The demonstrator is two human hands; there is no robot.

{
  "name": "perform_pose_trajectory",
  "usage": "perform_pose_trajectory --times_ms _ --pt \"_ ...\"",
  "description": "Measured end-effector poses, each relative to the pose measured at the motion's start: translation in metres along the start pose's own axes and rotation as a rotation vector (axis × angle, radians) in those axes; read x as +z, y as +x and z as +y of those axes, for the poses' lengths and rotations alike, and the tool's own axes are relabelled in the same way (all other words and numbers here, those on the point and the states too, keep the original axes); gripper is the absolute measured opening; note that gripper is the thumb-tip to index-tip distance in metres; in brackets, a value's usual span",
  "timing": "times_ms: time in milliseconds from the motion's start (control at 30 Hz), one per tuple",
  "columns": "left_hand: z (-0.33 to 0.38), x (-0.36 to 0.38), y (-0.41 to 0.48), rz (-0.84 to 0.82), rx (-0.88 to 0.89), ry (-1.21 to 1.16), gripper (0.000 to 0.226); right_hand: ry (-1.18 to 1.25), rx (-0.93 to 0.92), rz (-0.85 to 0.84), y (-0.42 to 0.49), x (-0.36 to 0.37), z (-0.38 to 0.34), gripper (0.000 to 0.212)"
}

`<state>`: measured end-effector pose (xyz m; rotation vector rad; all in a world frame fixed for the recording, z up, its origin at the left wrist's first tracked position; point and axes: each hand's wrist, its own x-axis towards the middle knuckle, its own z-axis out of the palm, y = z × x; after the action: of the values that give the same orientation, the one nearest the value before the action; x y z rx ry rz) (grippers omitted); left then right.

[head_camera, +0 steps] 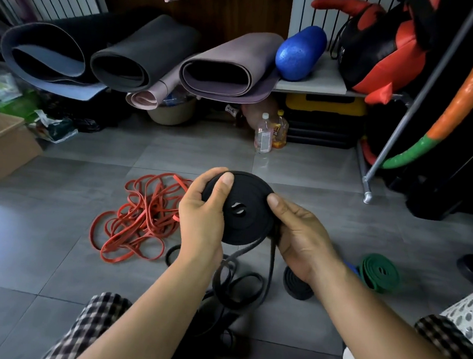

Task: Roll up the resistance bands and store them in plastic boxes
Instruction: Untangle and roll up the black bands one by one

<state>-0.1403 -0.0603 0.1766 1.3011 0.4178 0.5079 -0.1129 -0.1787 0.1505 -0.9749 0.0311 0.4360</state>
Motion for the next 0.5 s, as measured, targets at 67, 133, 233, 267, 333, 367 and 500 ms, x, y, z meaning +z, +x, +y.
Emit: perform_pose_trajectory --times_ms 67,133,233,267,333,367,500 --pt "-0.004 0.003 -0.002 0.053 -0.083 -0.078 0.005 0.020 0.014 0.042 -0.001 0.003 0.004 0.039" --pt "-0.008 0.006 -0.004 0.084 -0.155 -0.136 0.004 0.056 0.010 0.080 -0.001 0.003 0.008 0.037" --pt "-0.011 0.005 -0.003 0.033 -0.278 -0.138 0.004 -0.038 -0.012 0.154 0.000 -0.002 0.004 0.034" --pt "-0.010 0.004 -0.001 -0.026 -0.313 -0.118 0.006 -0.088 -0.011 0.165 0.000 -0.006 -0.001 0.029" --pt "-0.005 -0.002 0.007 -0.190 -0.345 -0.018 0.025 -0.174 -0.005 0.161 -0.001 -0.012 -0.011 0.012" --pt "-0.002 -0.005 0.012 -0.273 -0.342 0.078 0.038 -0.222 -0.001 0.136 -0.002 -0.014 -0.016 0.008" --pt "0.000 -0.003 0.010 -0.482 -0.246 0.383 0.049 -0.439 -0.005 -0.023 -0.007 -0.015 -0.026 0.021"
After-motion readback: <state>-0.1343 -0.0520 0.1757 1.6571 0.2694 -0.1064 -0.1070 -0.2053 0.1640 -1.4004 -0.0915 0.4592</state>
